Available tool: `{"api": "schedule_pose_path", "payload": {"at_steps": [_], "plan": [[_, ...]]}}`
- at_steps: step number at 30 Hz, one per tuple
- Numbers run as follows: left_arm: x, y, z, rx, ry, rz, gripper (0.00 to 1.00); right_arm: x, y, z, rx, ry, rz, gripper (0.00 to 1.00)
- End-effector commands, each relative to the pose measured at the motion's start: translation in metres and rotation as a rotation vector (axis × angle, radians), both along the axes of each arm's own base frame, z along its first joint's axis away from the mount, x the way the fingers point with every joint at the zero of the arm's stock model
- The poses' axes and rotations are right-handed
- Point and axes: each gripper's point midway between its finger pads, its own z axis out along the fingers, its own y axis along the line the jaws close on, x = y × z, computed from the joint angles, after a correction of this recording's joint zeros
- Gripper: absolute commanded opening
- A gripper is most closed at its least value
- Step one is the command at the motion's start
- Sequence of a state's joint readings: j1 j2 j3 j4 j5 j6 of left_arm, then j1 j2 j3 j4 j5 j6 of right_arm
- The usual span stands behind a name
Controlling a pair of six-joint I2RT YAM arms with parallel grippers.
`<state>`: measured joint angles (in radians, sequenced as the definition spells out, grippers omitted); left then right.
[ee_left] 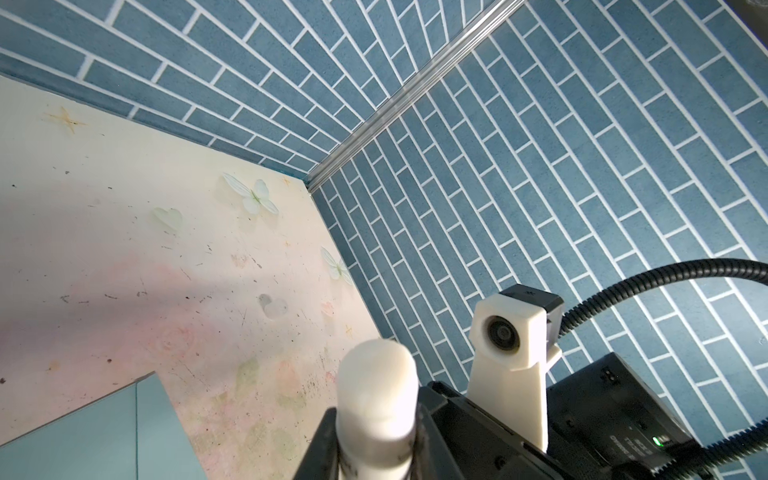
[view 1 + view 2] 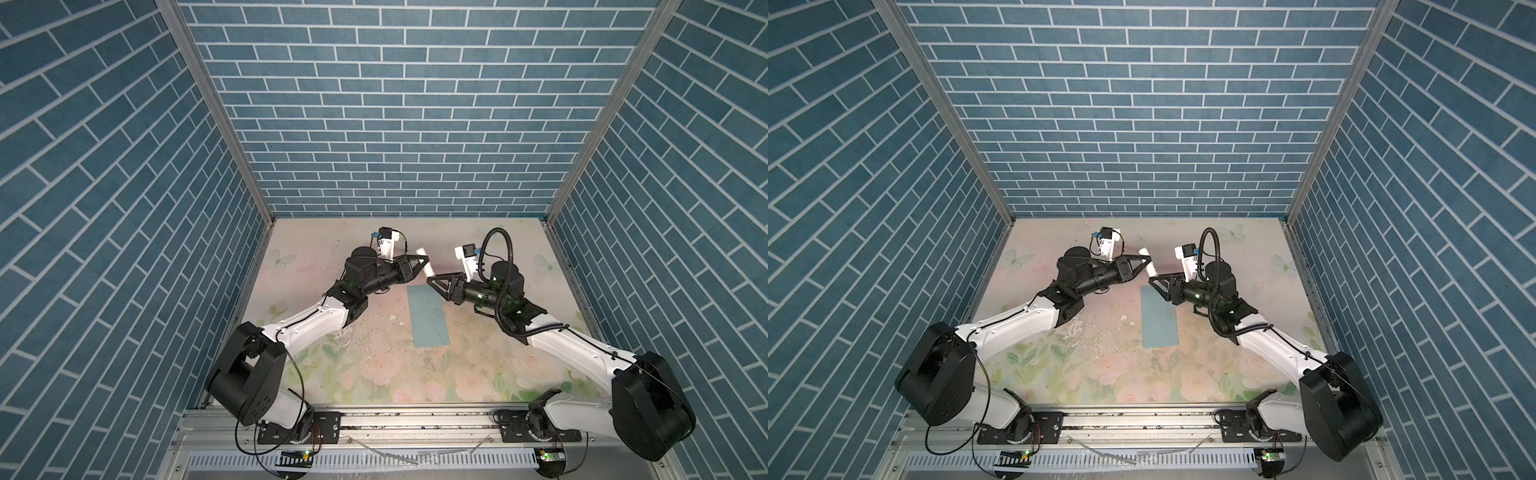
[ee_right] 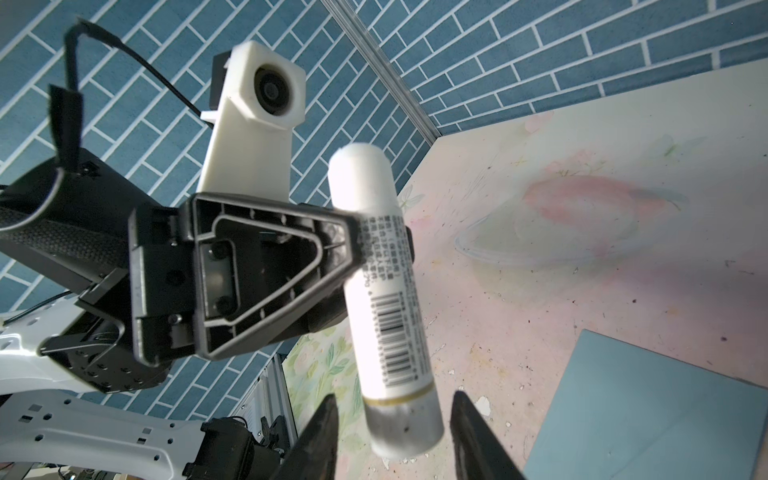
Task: Place the letter into the envelope and seal it
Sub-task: 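Lift the open right gripper toward the glue stick held by the left gripper, then close the right gripper on the glue stick beside the left gripper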
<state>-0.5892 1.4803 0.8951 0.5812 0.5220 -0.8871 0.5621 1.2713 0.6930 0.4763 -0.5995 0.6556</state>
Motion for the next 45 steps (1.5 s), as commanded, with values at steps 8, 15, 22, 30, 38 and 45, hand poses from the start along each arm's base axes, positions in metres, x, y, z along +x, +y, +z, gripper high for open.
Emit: {"api": "schedule_pose_path", "payload": {"at_steps": [8,15,22,30,38,45], "plan": [[-0.005,0.0,0.032,-0.053,-0.057,-0.031,0.0,0.012,0.013,0.041,0.077,-0.086,0.04,0.32],[-0.006,0.0,0.032,-0.057,-0.061,-0.03,0.0,0.014,0.019,0.04,0.106,-0.06,0.065,0.15],[-0.006,0.0,0.032,-0.064,-0.067,-0.031,0.0,0.014,0.02,0.042,0.123,-0.056,0.069,0.03],[-0.007,0.002,0.036,-0.085,-0.104,-0.024,0.34,0.014,0.021,0.047,0.135,-0.068,0.074,0.0],[-0.008,0.002,0.036,-0.095,-0.112,-0.026,0.43,0.013,0.024,0.051,0.16,-0.062,0.093,0.0],[-0.007,0.0,0.032,-0.093,-0.103,-0.028,0.41,0.011,0.025,0.053,0.169,-0.061,0.111,0.0]]}}
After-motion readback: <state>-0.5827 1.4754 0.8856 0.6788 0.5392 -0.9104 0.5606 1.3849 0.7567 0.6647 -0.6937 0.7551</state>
